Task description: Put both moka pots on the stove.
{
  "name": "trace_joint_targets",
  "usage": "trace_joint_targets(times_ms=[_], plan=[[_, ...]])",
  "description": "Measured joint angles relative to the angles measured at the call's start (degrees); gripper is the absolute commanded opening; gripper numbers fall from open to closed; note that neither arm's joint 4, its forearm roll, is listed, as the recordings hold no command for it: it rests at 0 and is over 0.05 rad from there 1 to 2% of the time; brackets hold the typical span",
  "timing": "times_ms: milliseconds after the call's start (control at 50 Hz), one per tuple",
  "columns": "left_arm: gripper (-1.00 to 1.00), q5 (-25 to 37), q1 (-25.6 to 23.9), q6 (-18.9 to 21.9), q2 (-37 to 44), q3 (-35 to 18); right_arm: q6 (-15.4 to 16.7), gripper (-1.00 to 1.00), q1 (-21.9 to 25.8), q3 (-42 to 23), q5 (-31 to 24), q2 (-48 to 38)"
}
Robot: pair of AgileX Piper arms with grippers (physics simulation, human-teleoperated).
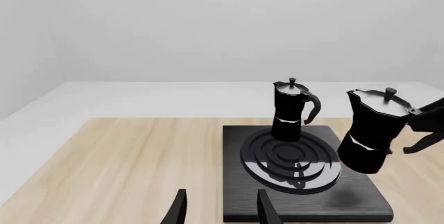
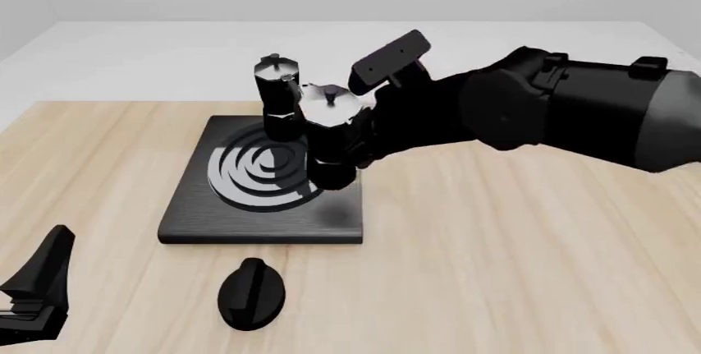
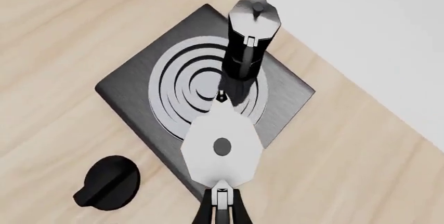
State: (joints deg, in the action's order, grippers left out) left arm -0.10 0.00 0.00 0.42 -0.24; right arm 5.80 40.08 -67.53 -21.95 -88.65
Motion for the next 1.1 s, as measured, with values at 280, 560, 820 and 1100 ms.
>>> trace_joint_targets(times_ms=[280,560,820,1100], plan=[[1.00,0.00,0.00,0.00,0.00,0.00,0.31,-1.00,2.75,-4.27,-1.42,-2.89],[1.00,0.00,0.00,0.00,0.00,0.00,0.07,-1.00,4.67,-7.56,-1.24,-5.18],[1.00,0.00,0.00,0.00,0.00,0.00,0.56,-1.00,5.55,-10.25,-0.42,-7.37],[1.00,0.00,0.00,0.00,0.00,0.00,0.02,-1.00,7.24,-13.70,-0.01,-10.53]])
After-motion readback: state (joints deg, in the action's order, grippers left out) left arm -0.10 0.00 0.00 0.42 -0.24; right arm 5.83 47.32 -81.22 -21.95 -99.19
